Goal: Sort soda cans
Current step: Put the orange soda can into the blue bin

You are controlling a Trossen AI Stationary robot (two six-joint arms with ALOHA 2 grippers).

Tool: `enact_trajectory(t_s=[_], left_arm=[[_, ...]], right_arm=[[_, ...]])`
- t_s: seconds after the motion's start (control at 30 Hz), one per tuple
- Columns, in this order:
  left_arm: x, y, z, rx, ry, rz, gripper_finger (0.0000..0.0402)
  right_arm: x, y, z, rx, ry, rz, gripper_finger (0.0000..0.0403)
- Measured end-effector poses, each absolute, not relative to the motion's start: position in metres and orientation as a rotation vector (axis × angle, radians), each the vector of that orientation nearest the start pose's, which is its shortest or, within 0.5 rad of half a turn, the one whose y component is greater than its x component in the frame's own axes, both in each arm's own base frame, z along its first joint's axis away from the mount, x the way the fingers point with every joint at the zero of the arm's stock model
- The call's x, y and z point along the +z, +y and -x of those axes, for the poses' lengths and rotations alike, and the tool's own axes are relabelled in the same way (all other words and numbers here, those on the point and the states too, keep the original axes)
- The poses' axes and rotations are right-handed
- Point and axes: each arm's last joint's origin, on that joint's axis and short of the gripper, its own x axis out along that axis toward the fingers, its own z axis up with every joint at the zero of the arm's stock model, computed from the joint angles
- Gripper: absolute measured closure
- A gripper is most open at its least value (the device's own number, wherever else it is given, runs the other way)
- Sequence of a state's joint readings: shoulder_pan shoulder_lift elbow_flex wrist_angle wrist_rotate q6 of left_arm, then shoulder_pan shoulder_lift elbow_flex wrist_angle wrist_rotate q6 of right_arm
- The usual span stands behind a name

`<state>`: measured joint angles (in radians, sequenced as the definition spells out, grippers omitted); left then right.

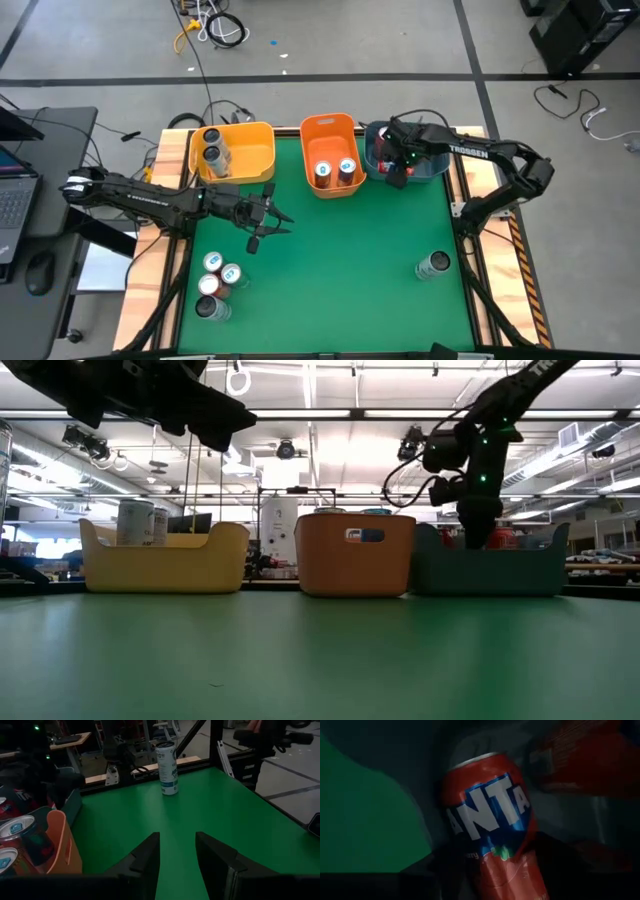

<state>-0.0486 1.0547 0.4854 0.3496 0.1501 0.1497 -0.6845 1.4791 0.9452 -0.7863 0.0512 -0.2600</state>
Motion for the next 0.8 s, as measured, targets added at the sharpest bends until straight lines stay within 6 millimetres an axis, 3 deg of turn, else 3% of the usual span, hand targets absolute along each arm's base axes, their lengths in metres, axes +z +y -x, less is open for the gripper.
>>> enact_trajectory(t_s=[0.4, 0.8], left_arm=[[0.23, -0.015, -0.222, -0.211, 0.208, -0.139, 0.027], [0.23, -0.015, -0.222, -0.211, 0.21, -0.14, 0.027]], right_arm=[[0.188, -0.17, -0.196, -0.443, 1.309, -0.184, 0.0168], [0.186, -0.181, -0.19, -0.53, 1.286, -0.215, 0.0101]])
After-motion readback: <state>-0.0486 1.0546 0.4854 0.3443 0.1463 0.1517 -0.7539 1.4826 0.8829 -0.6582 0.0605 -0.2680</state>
